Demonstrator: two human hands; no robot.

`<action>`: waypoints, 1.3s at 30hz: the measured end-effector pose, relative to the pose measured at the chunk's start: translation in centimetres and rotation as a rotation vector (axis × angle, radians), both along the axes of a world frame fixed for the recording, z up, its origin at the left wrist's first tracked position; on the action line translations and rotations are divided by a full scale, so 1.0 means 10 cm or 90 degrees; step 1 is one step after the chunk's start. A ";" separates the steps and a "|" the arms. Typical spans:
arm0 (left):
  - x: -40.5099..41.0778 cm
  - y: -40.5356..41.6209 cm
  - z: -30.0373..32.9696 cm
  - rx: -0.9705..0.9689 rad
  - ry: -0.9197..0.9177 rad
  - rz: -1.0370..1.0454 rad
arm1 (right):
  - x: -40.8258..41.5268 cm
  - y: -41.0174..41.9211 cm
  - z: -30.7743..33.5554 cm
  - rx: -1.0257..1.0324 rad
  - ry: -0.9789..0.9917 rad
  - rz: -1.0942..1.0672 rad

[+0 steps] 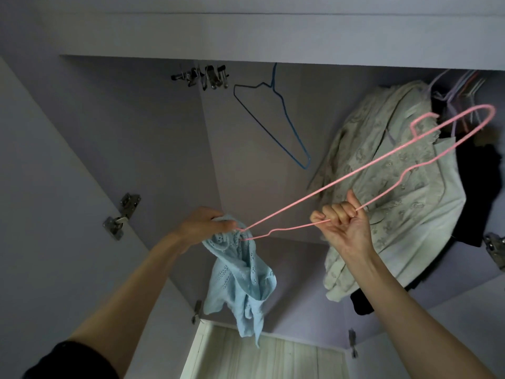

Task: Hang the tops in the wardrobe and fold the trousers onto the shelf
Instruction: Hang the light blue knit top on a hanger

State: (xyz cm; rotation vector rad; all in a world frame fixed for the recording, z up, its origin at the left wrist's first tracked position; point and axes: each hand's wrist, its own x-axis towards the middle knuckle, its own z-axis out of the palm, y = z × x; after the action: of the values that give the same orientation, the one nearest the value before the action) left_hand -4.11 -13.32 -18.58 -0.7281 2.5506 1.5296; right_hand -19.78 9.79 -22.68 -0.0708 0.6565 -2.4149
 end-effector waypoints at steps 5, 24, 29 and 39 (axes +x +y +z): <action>0.09 -0.08 -0.05 0.056 0.012 0.014 | 0.00 0.03 -0.04 -0.005 -0.040 -0.011; 0.05 -0.32 -0.20 0.060 0.084 0.256 | 0.02 -0.03 -0.27 0.080 -0.114 -0.034; 0.03 -0.30 0.15 0.094 0.129 0.194 | 0.09 -0.18 -0.22 0.099 -0.104 -0.030; -0.07 -0.16 0.79 0.099 0.195 0.155 | 0.14 -0.74 -0.25 0.214 -0.091 -0.071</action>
State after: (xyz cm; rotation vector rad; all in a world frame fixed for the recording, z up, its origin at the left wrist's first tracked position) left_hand -4.77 -14.91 -10.70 -0.8714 2.5815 2.0353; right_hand -18.38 2.40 -25.23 0.2811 1.0110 -2.3517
